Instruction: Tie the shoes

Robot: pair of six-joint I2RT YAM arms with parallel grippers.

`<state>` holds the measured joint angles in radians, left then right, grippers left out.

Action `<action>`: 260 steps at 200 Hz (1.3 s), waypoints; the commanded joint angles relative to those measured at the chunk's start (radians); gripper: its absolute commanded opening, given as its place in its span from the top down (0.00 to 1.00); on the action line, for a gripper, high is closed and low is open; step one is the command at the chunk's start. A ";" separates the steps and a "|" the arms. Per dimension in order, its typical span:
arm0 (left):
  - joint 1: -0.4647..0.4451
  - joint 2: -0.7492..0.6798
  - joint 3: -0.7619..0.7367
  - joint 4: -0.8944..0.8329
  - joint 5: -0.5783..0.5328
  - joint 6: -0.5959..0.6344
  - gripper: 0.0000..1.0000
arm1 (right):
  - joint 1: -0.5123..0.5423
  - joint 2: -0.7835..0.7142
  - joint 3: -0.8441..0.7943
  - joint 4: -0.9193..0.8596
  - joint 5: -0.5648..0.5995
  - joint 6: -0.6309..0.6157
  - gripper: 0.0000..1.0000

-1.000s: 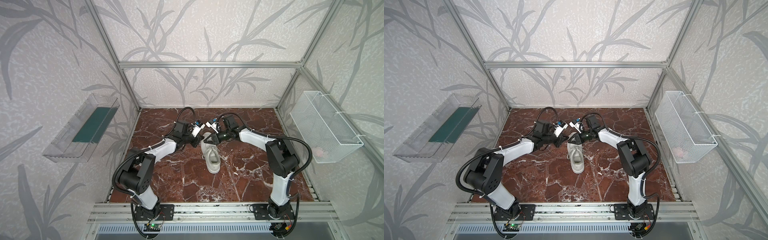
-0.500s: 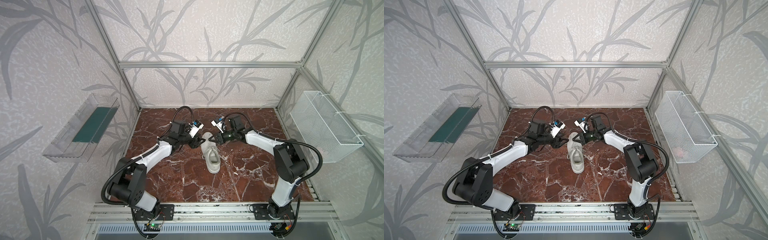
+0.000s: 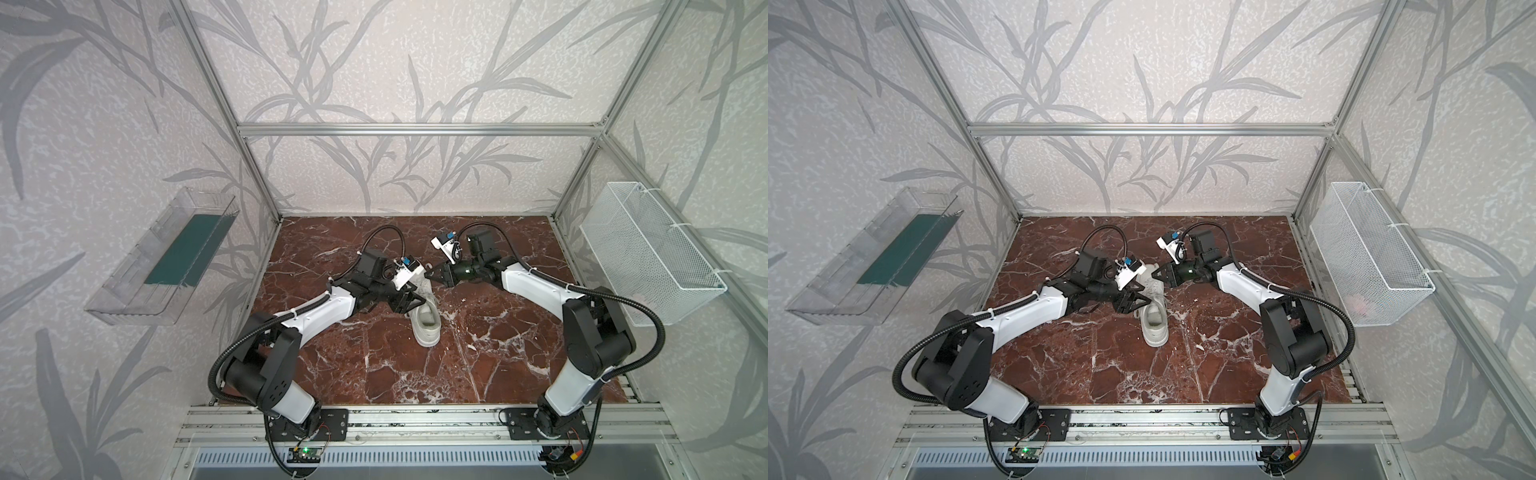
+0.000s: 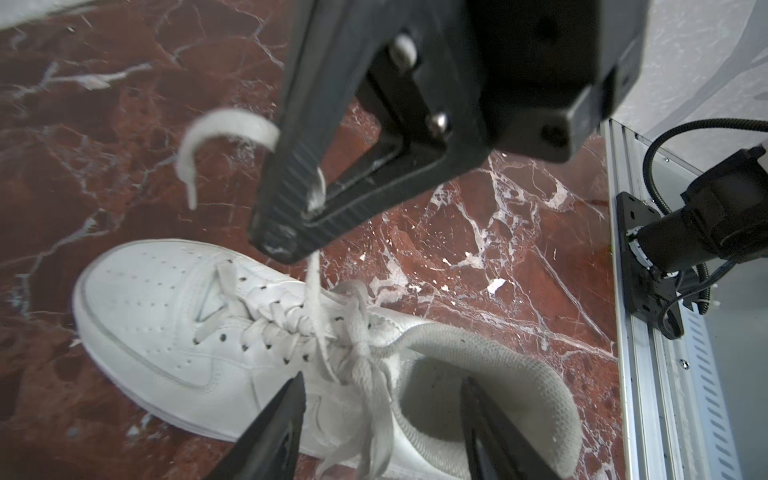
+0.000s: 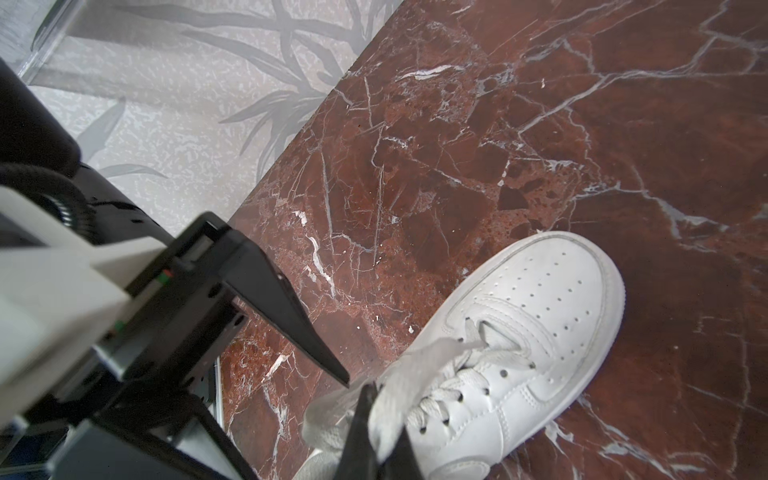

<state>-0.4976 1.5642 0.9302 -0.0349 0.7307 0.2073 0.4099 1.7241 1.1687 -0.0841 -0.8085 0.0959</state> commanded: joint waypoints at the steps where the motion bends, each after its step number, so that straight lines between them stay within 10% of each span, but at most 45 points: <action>1: -0.005 0.023 0.009 -0.018 0.024 0.006 0.40 | -0.017 -0.069 -0.011 -0.015 0.002 -0.025 1.00; 87: -0.008 0.043 0.008 -0.093 -0.054 0.041 1.00 | -0.067 -0.119 -0.058 -0.038 0.013 -0.054 1.00; 260: 0.012 0.060 0.030 -0.158 -0.073 0.084 1.00 | -0.140 -0.025 -0.080 -0.154 0.044 -0.045 1.00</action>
<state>-0.4934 1.6081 0.9325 -0.1272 0.6628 0.2611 0.2863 1.6413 1.0599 -0.2115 -0.7658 0.0330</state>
